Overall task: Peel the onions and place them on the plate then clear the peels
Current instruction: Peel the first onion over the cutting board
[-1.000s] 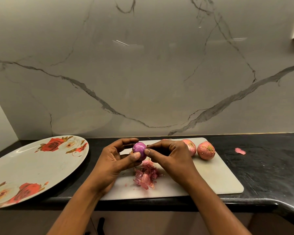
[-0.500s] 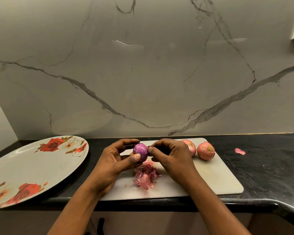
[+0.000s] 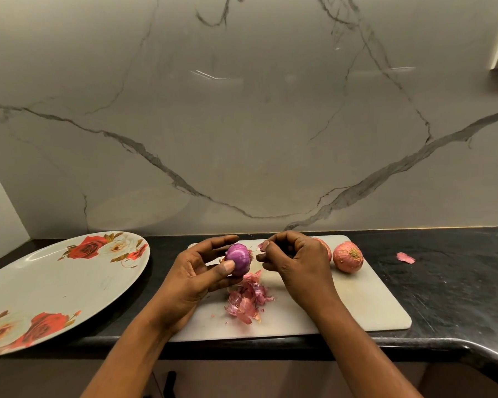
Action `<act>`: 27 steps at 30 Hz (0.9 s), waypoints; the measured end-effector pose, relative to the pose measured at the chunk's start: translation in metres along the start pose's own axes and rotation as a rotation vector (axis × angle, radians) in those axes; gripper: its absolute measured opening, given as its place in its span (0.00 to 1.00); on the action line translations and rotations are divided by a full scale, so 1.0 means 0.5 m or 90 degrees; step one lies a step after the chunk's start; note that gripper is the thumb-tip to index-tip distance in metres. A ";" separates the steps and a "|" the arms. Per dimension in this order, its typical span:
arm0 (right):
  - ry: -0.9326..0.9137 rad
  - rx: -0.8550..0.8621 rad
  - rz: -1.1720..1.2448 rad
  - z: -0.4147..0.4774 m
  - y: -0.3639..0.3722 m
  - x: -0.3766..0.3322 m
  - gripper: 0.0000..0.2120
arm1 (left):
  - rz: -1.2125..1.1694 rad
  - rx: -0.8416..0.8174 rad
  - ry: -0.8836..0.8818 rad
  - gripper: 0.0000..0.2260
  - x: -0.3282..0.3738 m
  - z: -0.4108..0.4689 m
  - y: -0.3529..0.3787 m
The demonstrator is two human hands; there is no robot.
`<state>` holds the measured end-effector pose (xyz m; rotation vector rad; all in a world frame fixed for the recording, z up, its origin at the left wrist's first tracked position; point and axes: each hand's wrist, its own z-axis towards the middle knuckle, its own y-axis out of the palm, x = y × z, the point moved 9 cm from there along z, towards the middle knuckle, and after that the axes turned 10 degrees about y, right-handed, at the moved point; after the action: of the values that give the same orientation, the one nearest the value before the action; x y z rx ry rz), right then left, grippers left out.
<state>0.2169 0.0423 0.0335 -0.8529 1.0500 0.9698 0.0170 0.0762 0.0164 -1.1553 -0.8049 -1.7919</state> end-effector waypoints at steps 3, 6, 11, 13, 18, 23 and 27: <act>-0.015 0.011 -0.034 -0.004 -0.003 -0.005 0.02 | -0.001 -0.001 0.004 0.23 -0.001 0.000 -0.001; -0.034 0.002 -0.064 -0.009 0.000 -0.007 0.03 | -0.009 -0.001 0.007 0.23 -0.002 0.001 -0.002; -0.022 -0.106 -0.024 -0.016 0.029 -0.013 0.11 | -0.014 -0.007 0.014 0.23 0.003 0.000 0.002; -0.041 -0.128 -0.030 -0.019 0.035 -0.021 0.11 | -0.021 -0.016 0.012 0.22 0.004 0.000 0.005; -0.051 -0.123 -0.015 -0.011 0.034 -0.020 0.06 | -0.007 -0.024 0.013 0.22 0.007 -0.002 0.007; -0.067 -0.092 -0.078 -0.008 0.033 -0.013 0.04 | 0.000 -0.028 0.013 0.22 0.007 -0.002 0.011; -0.058 -0.090 -0.111 -0.007 0.039 -0.007 0.04 | -0.008 -0.029 0.016 0.22 0.008 -0.004 0.011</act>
<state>0.1969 0.0450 0.0339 -0.9908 0.8219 0.9344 0.0203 0.0711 0.0197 -1.1574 -0.7614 -1.8395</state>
